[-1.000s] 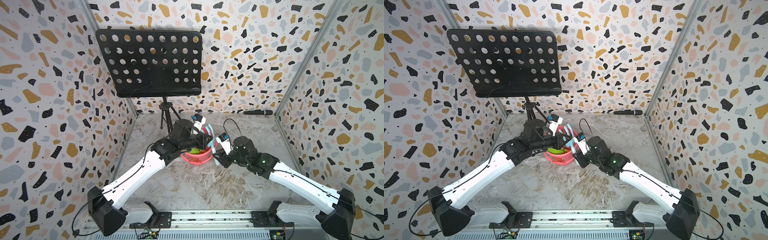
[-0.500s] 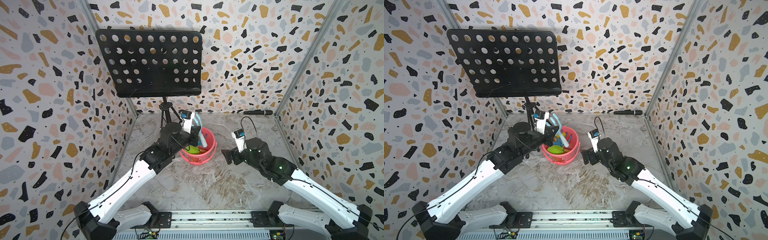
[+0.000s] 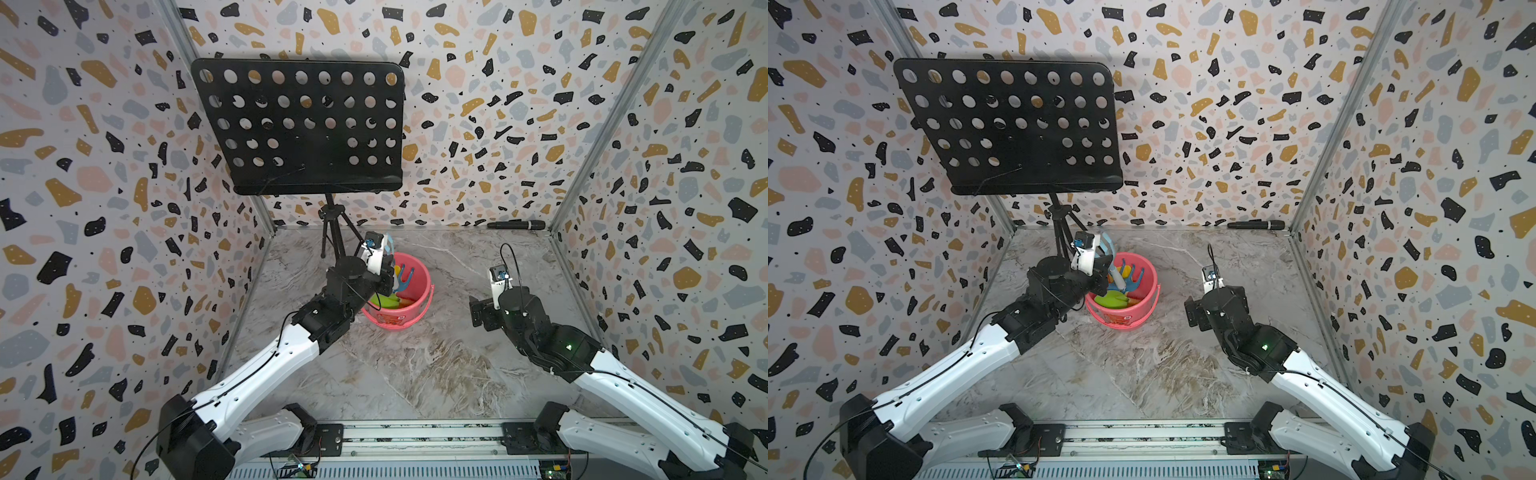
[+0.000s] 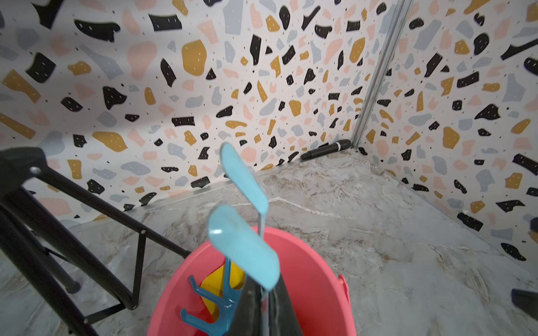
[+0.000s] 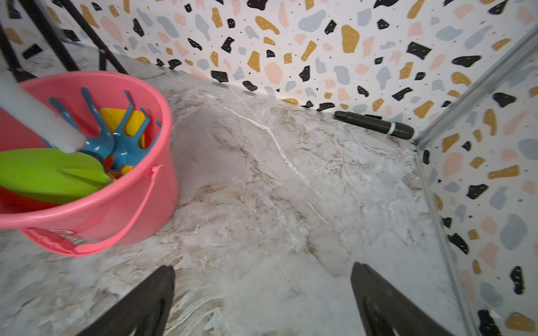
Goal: Organize the gardening tools
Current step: Place the gardening tool in the container.
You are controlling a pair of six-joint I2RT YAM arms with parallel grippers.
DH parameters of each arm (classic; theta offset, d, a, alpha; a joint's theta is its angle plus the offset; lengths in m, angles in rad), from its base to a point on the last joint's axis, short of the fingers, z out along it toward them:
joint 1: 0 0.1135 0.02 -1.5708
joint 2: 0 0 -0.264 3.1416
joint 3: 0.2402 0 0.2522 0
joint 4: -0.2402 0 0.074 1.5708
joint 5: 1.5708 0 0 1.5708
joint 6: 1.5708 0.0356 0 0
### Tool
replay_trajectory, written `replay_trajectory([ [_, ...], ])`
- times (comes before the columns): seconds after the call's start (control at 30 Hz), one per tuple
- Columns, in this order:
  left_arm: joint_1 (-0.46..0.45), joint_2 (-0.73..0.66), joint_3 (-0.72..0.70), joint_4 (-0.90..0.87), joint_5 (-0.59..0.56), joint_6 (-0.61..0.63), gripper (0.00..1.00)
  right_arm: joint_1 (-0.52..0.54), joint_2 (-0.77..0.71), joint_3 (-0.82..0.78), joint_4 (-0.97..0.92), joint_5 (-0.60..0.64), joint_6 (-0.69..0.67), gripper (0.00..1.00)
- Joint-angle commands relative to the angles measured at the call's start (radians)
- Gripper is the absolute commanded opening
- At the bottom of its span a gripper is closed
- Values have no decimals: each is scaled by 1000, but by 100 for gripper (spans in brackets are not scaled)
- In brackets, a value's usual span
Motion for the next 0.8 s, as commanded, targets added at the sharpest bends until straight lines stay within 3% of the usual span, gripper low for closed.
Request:
replay_trajectory([
  [0.0,3,16,-38,129,16,-5,13,-13,-20,-37,37,189,-47,100],
  [0.13,3,37,-60,117,6,-18,31,-52,-35,-62,39,228,-27,100],
  [0.27,3,10,-71,94,-1,-25,65,-95,-62,-97,56,232,-8,100],
  [0.47,8,-104,-80,-2,-124,-56,100,-155,-92,-159,102,290,-2,100],
  [0.77,103,-235,-54,-158,-235,-104,99,-271,-85,-215,152,212,-18,100],
])
